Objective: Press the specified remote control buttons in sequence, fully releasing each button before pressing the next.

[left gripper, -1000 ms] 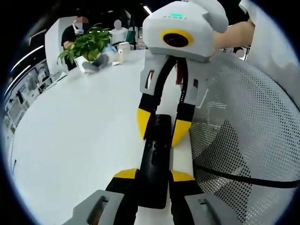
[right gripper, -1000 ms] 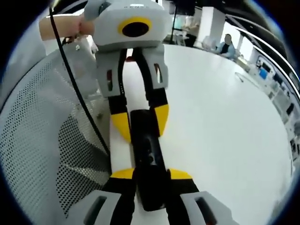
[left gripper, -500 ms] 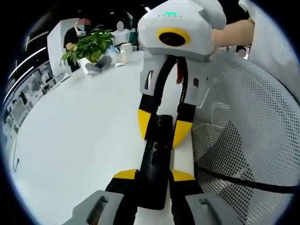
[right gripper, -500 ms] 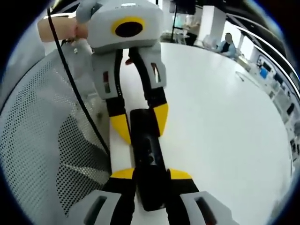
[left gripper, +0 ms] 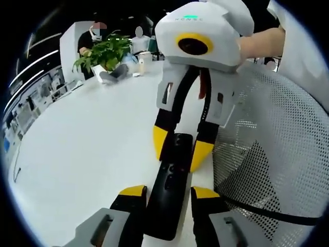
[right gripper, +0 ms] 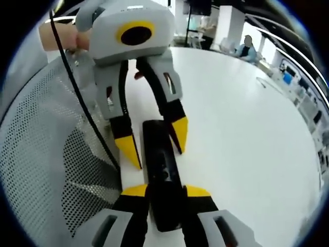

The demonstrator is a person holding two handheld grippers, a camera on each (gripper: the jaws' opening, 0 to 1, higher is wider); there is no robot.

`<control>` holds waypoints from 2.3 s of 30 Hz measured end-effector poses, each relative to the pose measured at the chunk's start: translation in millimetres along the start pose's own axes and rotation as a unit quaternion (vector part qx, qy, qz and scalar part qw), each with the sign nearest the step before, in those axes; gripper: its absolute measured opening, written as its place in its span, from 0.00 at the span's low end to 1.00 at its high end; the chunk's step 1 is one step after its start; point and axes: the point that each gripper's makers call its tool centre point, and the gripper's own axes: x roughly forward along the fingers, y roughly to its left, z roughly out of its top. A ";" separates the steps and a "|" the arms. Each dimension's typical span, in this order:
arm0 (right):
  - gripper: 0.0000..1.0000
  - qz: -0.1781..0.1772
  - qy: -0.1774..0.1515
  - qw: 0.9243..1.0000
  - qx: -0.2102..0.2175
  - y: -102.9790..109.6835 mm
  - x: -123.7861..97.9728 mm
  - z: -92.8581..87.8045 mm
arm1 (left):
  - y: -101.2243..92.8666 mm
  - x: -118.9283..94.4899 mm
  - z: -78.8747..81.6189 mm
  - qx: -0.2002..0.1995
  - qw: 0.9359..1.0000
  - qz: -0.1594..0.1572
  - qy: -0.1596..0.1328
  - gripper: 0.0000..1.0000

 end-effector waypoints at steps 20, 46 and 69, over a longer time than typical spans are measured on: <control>0.22 -0.004 -0.010 1.000 0.006 -0.8 -0.2 0.3 | 22.1 -24.6 9.3 -0.064 0.995 0.070 -0.032 0.88; 0.22 -0.004 -0.013 1.000 0.008 -0.6 -0.4 0.2 | 54.5 -83.8 46.6 -0.152 0.962 0.159 -0.163 1.00; 0.22 -0.004 -0.012 1.000 0.009 -1.3 0.3 0.6 | 77.5 -138.1 32.9 -0.184 0.926 0.257 -0.205 1.00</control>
